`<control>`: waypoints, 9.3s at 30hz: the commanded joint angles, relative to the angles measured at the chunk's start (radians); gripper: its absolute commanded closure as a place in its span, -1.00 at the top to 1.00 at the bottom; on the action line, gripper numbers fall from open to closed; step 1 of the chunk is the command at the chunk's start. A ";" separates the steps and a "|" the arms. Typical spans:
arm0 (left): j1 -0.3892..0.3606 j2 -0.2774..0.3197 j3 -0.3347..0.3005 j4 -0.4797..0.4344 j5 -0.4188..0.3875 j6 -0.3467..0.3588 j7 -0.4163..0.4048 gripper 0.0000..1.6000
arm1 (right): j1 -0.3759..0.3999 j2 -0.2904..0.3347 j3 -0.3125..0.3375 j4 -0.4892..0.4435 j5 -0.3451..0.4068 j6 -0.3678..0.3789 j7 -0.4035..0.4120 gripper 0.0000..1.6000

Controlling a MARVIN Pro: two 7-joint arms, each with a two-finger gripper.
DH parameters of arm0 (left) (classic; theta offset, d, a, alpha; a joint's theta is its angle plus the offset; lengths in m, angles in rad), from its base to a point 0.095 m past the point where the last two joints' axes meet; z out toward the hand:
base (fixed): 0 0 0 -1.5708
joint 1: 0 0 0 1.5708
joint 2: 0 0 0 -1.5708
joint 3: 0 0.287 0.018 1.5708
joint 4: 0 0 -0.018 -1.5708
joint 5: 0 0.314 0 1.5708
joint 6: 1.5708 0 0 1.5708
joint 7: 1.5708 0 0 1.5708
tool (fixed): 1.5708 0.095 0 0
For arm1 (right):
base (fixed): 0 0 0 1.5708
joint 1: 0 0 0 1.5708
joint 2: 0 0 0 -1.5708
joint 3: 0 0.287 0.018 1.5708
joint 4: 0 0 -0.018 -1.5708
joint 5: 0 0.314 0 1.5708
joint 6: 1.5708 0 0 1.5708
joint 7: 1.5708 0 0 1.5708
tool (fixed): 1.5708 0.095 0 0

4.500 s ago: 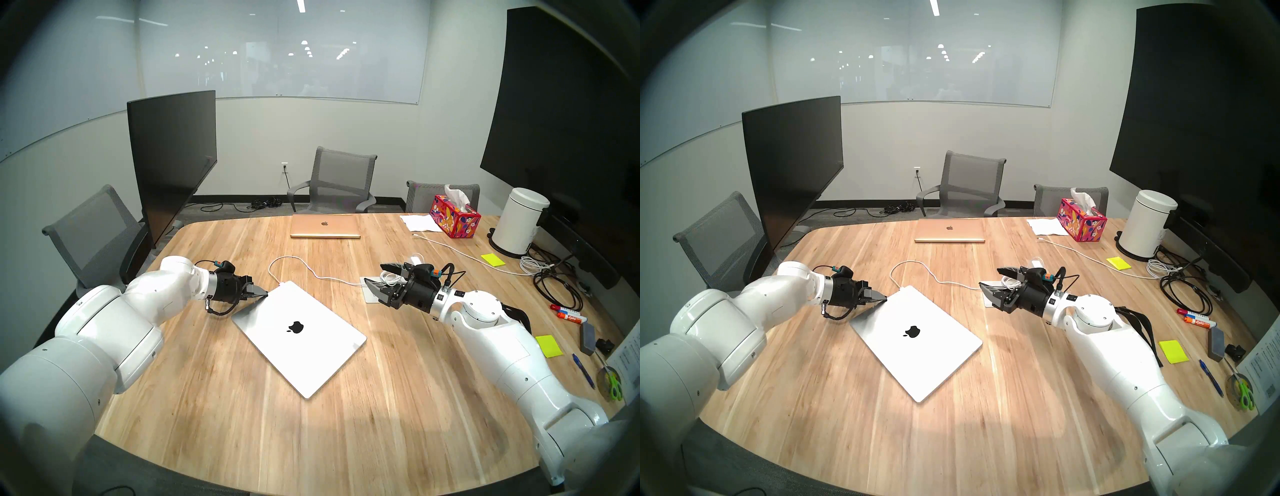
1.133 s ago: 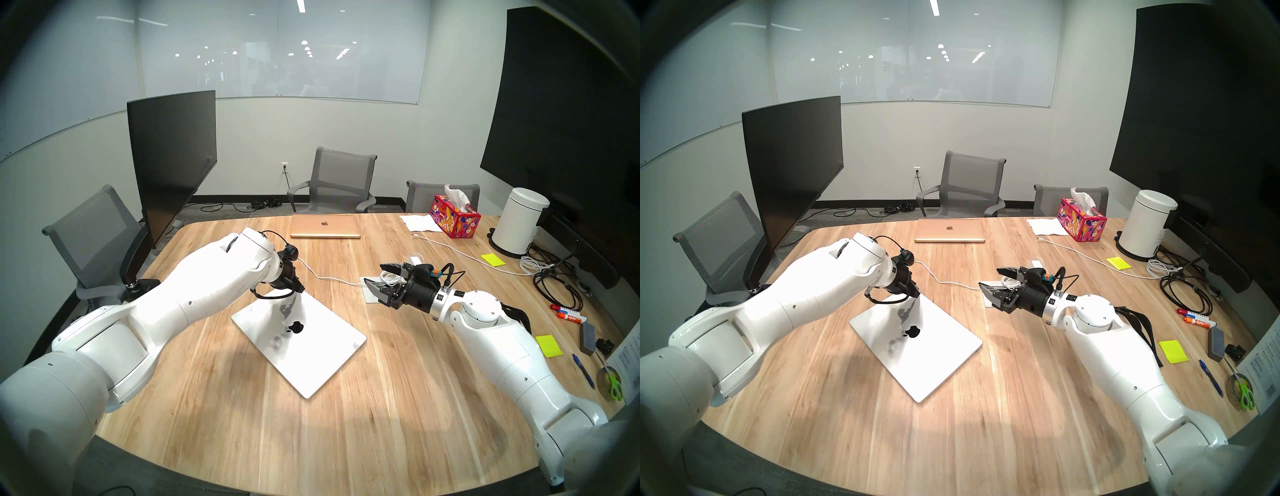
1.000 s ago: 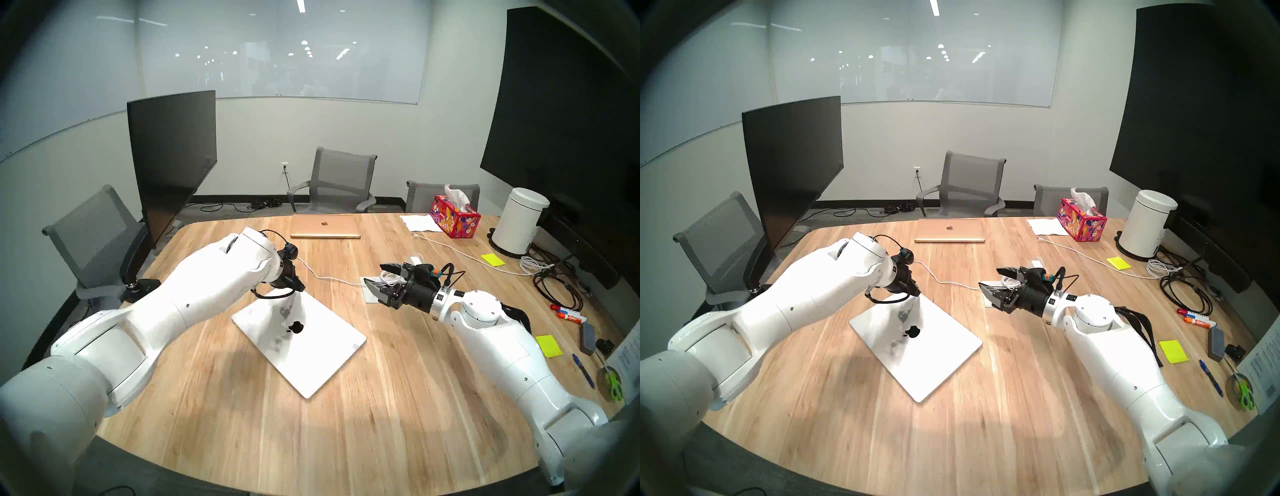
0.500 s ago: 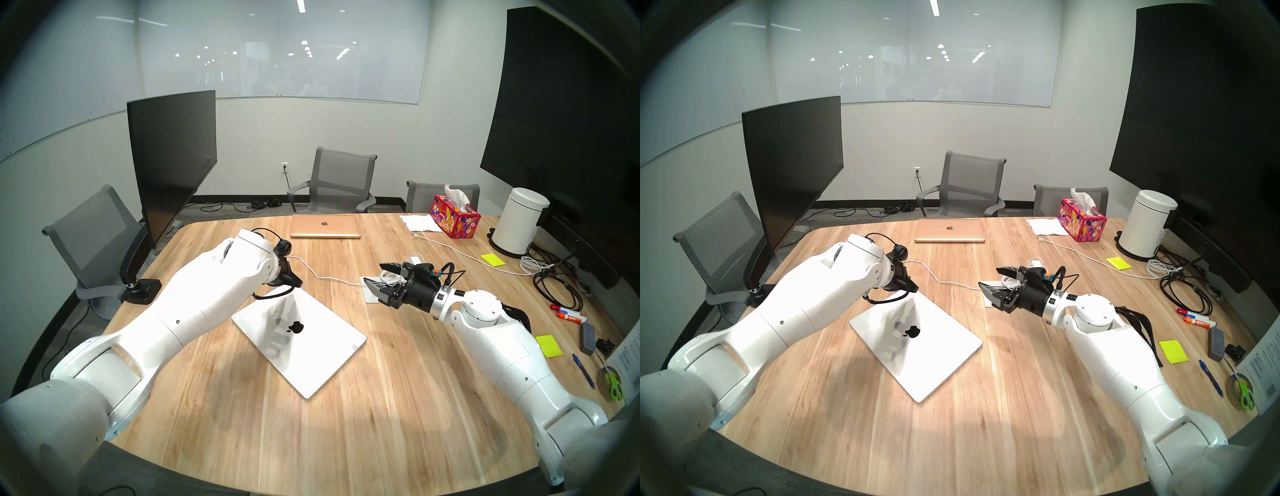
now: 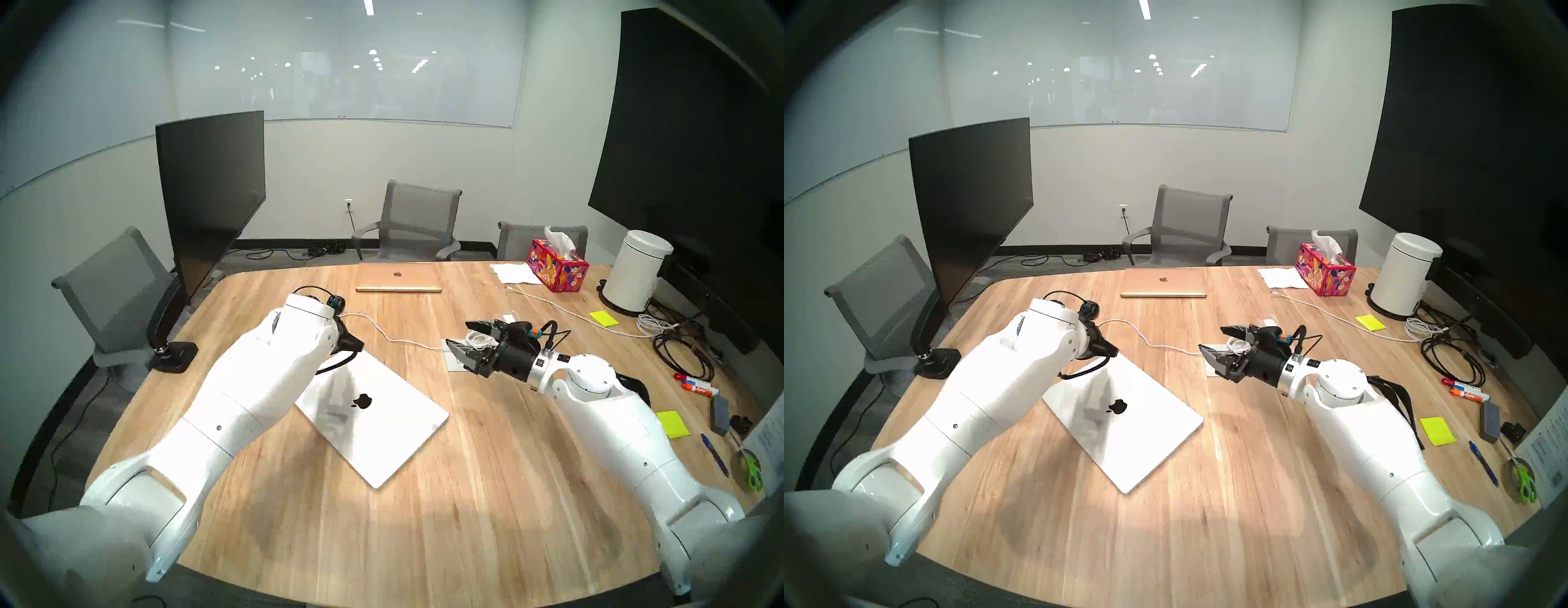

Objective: Unplug the charging cable from the port of the MacBook and lay it on the desk

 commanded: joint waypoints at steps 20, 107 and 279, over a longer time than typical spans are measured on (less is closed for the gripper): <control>0.091 -0.115 -0.102 -0.092 -0.017 0.005 0.194 1.00 | 0.008 0.001 0.011 -0.024 0.004 0.005 -0.005 1.00; -0.553 -0.283 0.272 0.938 0.279 -0.277 -0.631 -1.00 | 0.009 0.000 0.011 -0.022 0.003 0.003 -0.003 1.00; 0.121 0.262 -0.047 -0.130 -0.324 0.005 0.113 -1.00 | 0.008 0.000 0.013 -0.023 0.003 0.004 -0.003 1.00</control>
